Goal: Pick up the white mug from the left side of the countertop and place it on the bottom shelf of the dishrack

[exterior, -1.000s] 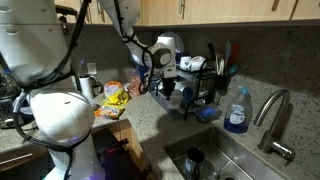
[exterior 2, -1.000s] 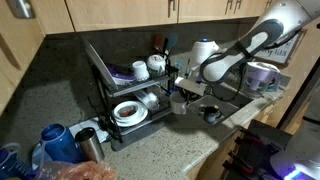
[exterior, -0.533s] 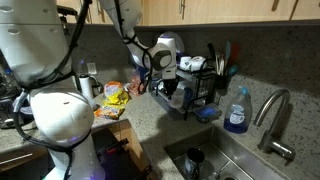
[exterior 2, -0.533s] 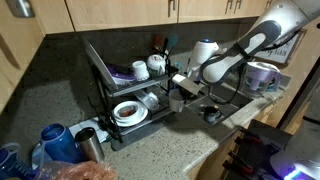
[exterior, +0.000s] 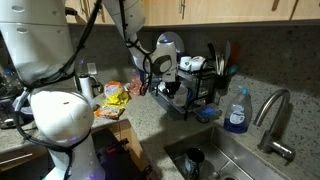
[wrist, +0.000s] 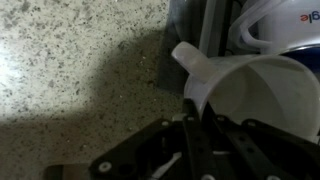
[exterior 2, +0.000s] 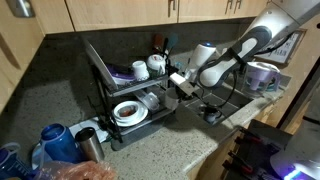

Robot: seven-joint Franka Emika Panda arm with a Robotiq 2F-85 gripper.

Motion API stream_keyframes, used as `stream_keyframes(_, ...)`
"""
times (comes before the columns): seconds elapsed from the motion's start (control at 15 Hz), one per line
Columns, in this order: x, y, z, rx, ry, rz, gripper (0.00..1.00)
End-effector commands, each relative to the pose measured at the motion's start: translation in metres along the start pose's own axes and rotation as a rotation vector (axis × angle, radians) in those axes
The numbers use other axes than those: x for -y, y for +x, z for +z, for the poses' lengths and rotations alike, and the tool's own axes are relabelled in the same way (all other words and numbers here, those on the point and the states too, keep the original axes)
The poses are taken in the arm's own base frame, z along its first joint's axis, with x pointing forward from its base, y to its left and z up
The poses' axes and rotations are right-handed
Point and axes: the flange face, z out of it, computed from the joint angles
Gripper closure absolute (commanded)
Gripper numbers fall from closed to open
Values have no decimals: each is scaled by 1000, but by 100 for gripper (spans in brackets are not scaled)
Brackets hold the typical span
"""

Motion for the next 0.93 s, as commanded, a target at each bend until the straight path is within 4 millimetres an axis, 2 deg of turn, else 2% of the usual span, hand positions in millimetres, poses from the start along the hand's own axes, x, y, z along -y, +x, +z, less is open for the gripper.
stream_keyframes(0.0, 11, -4, -1, 5, 67, 59, 98)
stream_keyframes(0.87, 26, -6, 21, 6, 179, 138, 98)
